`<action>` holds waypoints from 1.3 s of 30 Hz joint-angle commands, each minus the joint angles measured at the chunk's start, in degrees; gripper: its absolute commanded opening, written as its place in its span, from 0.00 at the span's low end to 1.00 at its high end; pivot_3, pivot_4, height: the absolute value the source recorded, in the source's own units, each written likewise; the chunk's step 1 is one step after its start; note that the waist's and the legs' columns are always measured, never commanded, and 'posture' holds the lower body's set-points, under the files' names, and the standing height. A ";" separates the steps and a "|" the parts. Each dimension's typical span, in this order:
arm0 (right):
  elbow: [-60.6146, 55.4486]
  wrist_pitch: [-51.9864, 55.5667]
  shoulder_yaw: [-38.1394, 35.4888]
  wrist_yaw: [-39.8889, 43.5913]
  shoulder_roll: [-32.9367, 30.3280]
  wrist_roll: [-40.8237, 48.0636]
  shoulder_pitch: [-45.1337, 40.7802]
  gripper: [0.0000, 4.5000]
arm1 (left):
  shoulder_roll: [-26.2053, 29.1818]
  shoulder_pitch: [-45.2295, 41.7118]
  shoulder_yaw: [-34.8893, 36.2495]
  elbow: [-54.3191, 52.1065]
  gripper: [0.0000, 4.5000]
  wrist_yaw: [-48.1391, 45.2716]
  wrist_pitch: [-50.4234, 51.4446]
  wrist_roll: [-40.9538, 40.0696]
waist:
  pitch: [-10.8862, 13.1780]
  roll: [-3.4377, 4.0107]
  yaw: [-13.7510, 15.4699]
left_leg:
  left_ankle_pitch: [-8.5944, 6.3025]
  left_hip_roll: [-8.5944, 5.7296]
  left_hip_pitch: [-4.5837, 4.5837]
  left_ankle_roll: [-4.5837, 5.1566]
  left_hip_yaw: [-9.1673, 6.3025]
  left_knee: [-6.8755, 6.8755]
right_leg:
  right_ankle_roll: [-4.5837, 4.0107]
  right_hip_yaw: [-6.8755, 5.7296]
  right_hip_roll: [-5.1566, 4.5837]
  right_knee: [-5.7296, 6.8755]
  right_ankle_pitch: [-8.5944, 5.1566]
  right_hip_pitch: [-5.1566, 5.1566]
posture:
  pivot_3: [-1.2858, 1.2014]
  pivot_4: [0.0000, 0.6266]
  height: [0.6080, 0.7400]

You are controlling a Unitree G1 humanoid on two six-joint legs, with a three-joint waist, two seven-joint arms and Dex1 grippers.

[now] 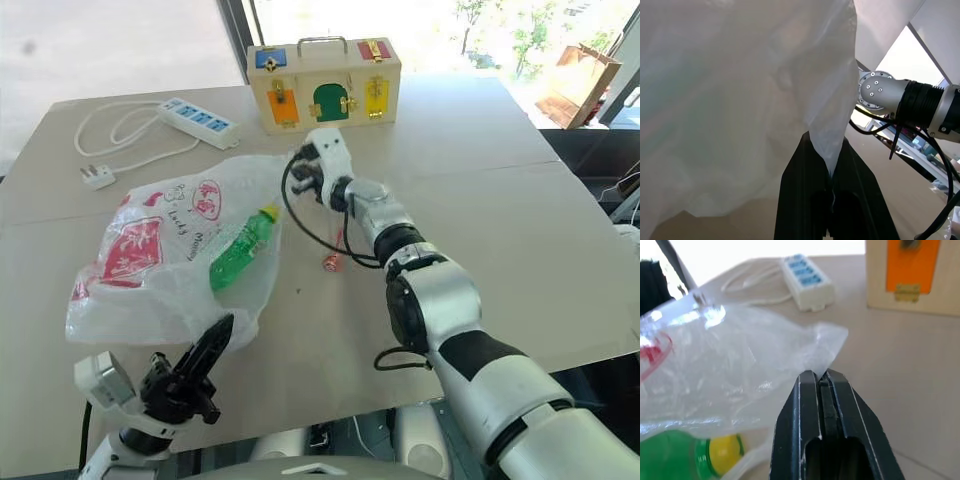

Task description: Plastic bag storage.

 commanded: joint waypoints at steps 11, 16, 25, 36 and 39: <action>-11.70 14.17 -6.00 7.19 -14.94 10.11 -0.05 0.01 | 5.41 -13.98 5.44 -7.55 0.00 9.52 5.05 -12.70 | -0.01 0.01 0.30 | 0.04 -0.09 -0.01 -0.06 -0.11 0.03 | 0.11 -0.07 -0.04 0.02 0.08 0.10 | 0.52 0.24 1.00; -19.26 19.68 -5.69 6.82 -20.13 11.53 2.77 0.01 | 7.02 -18.54 6.51 -6.08 0.00 10.73 7.05 -15.94 | 0.00 0.01 0.34 | 0.05 -0.12 0.01 -0.07 -0.09 0.03 | 0.12 -0.05 -0.03 0.07 0.08 0.11 | 0.52 0.24 1.00; -56.61 35.79 19.90 21.48 -22.38 7.51 27.14 0.69 | 6.73 -9.80 9.05 -1.59 0.00 5.41 10.53 -19.47 | -0.09 0.06 0.14 | 0.05 0.00 0.11 -0.08 -0.15 -0.04 | 0.12 0.07 0.09 0.08 0.07 0.07 | 0.52 0.24 1.00; -76.39 51.97 25.57 4.86 -15.92 5.69 38.54 0.99 | 3.96 0.25 10.98 -3.69 0.00 2.51 10.95 -19.78 | -0.17 -0.07 0.34 | -0.05 0.02 0.61 0.08 -0.27 0.03 | -0.18 0.05 0.04 0.11 -0.05 0.48 | 0.52 0.24 1.00; -79.70 53.61 29.16 3.92 -17.35 4.11 40.38 0.99 | 3.40 1.16 10.67 -4.04 0.00 2.44 10.76 -19.31 | -0.17 -0.07 0.37 | -0.05 0.00 0.61 0.09 -0.27 0.02 | -0.19 0.06 0.01 0.10 -0.05 0.47 | 0.52 0.24 1.00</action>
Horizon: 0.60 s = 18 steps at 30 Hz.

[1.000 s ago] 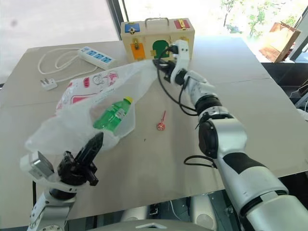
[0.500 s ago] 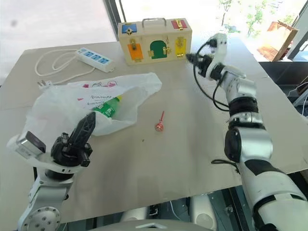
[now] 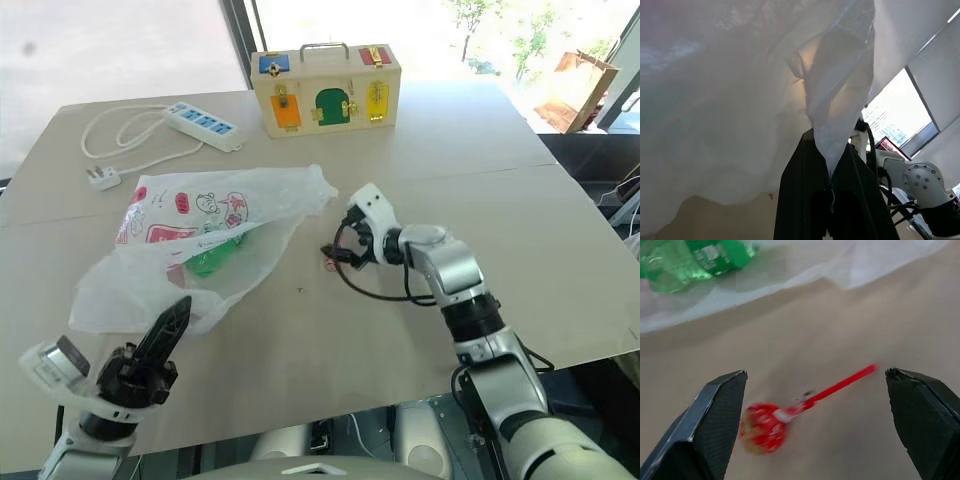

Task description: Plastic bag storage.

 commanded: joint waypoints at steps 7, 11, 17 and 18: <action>-4.83 -1.45 8.84 -5.17 -2.94 -6.11 3.67 0.99 | -1.36 -0.72 0.54 -2.92 0.00 0.40 -0.94 0.62 | -0.22 -0.23 -0.09 | 0.00 -0.07 0.14 0.01 0.01 0.00 | 0.00 0.01 0.03 0.00 -0.01 0.09 | 0.52 0.24 1.00; -3.66 -2.76 7.99 -7.20 -0.22 -5.79 4.62 0.99 | -0.99 -0.63 0.32 -2.96 0.00 -0.05 -0.77 1.80 | -0.37 -0.36 -0.12 | -0.01 0.00 0.29 0.01 -0.01 0.00 | 0.00 -0.01 0.02 -0.06 -0.01 0.27 | 0.52 0.24 1.00; -3.08 -7.26 9.98 -7.10 -0.51 -7.95 5.28 0.63 | -1.01 -1.34 0.33 -2.94 0.00 0.18 -0.56 2.02 | -0.41 -0.39 -0.25 | -0.01 0.05 0.31 0.01 -0.05 0.00 | 0.00 -0.03 0.01 -0.07 -0.01 0.28 | 0.52 0.24 1.00; -2.99 -7.80 10.05 -6.96 -0.76 -8.20 5.27 0.51 | -1.02 -1.44 0.30 -2.95 0.00 0.23 -0.52 2.03 | -0.41 -0.39 -0.25 | -0.01 0.05 0.30 0.00 -0.06 -0.01 | -0.01 -0.03 0.01 -0.09 -0.01 0.28 | 0.52 0.24 1.00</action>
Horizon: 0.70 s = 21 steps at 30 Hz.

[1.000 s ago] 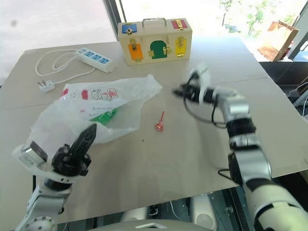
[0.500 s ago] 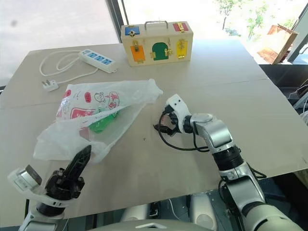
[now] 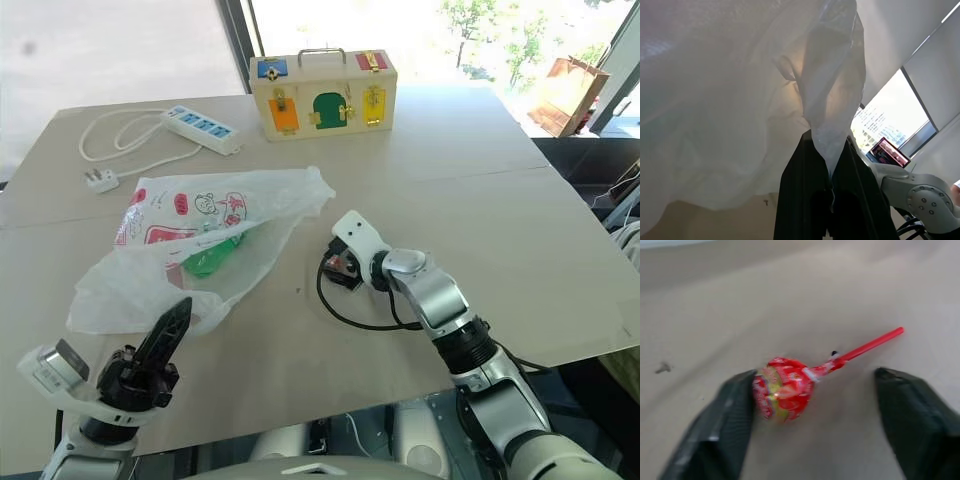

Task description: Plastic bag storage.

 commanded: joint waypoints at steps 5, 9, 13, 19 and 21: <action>1.17 -5.33 -0.67 1.20 0.91 0.41 -0.12 0.15 | 0.16 -0.29 0.29 -1.96 0.00 -0.32 -0.28 0.20 | 0.01 0.01 -0.02 | 0.00 0.00 -0.01 0.00 0.01 -0.05 | 0.00 0.00 0.00 -0.03 0.00 -0.01 | 0.52 0.24 1.00; -0.17 -6.81 -1.53 5.26 2.38 3.76 -2.13 0.15 | -0.12 0.48 0.00 -1.82 0.00 -0.96 -0.37 0.70 | 0.04 0.04 -0.02 | 0.00 0.00 -0.03 0.00 0.01 -0.05 | 0.00 0.00 0.00 -0.05 0.00 -0.02 | 0.52 0.24 1.00; -2.79 -5.74 -0.06 11.91 2.11 7.69 -4.05 0.15 | -0.24 0.35 0.02 -1.51 0.00 -1.03 -0.49 0.97 | 0.07 0.06 0.04 | -0.01 0.01 -0.07 0.01 -0.03 -0.08 | 0.00 -0.03 0.00 -0.09 0.00 -0.04 | 0.52 0.24 1.00; 1.58 -8.76 2.51 14.28 4.40 6.60 -7.84 0.15 | -0.60 0.65 -0.08 -1.61 0.00 -1.37 -0.73 1.41 | 0.07 0.06 0.02 | -0.01 0.01 -0.07 0.00 -0.03 -0.08 | 0.00 -0.05 -0.03 -0.12 0.00 -0.04 | 0.52 0.24 1.00; 4.64 -9.62 4.34 13.22 7.09 5.03 -10.08 0.15 | -0.95 1.01 -0.40 -1.87 0.00 -1.53 -0.87 1.79 | 0.08 0.08 -0.20 | -0.01 0.01 -0.08 0.00 -0.03 -0.09 | -0.01 -0.06 -0.03 -0.12 0.00 -0.05 | 0.52 0.24 1.00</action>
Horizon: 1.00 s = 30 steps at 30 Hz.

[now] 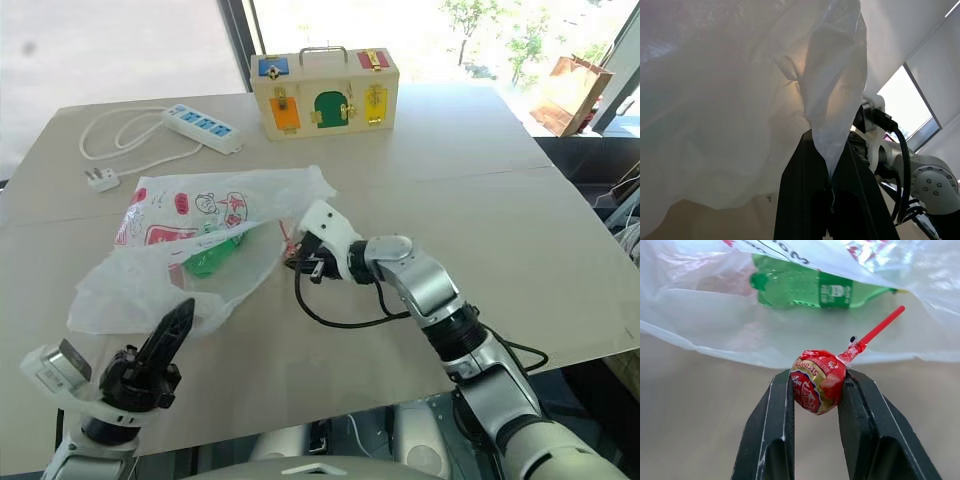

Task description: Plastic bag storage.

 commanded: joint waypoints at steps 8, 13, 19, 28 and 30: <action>14.82 -1.96 -3.32 -9.46 16.34 -1.66 -12.79 0.71 | -1.26 1.01 -0.80 -2.24 0.00 -0.97 -1.33 0.88 | 0.03 0.04 0.01 | 0.00 0.02 -0.11 -0.01 0.01 -0.05 | -0.02 -0.02 -0.03 0.00 0.01 -0.17 | 0.52 0.24 1.00; 10.11 -0.52 -3.05 -7.20 13.43 -0.92 -10.23 0.99 | -1.73 1.38 -0.83 -2.40 0.00 -0.99 -1.71 1.14 | 0.03 0.05 0.10 | -0.05 -0.04 -0.21 0.03 0.02 -0.06 | -0.02 -0.05 -0.13 -0.10 0.01 -0.20 | 0.52 0.24 1.00; -0.58 3.55 -2.82 7.44 -2.79 3.42 -5.81 0.99 | -1.98 2.12 -0.99 -2.48 0.00 -1.34 -1.84 1.42 | 0.07 -0.02 0.28 | -0.06 -0.07 -0.23 0.04 -0.01 -0.09 | -0.02 -0.08 -0.14 -0.12 0.01 -0.20 | 0.52 0.24 1.00; 29.90 -21.11 -5.86 -3.57 -7.80 -9.42 -16.74 0.99 | -1.90 2.00 -1.29 -2.08 0.00 -1.51 -1.77 1.51 | 0.20 0.15 -0.36 | -0.07 -0.03 -0.16 0.05 0.10 -0.13 | -0.08 0.10 0.21 -0.04 -0.04 -0.28 | 0.52 0.24 1.00; 38.62 -27.58 -7.22 -6.80 -4.90 -10.28 -19.73 0.99 | -1.92 1.94 -1.47 -1.99 0.00 -1.58 -1.81 1.70 | 0.20 0.14 -0.36 | -0.06 -0.04 -0.17 0.04 0.16 -0.15 | -0.09 0.17 0.24 -0.04 -0.04 -0.29 | 0.52 0.24 1.00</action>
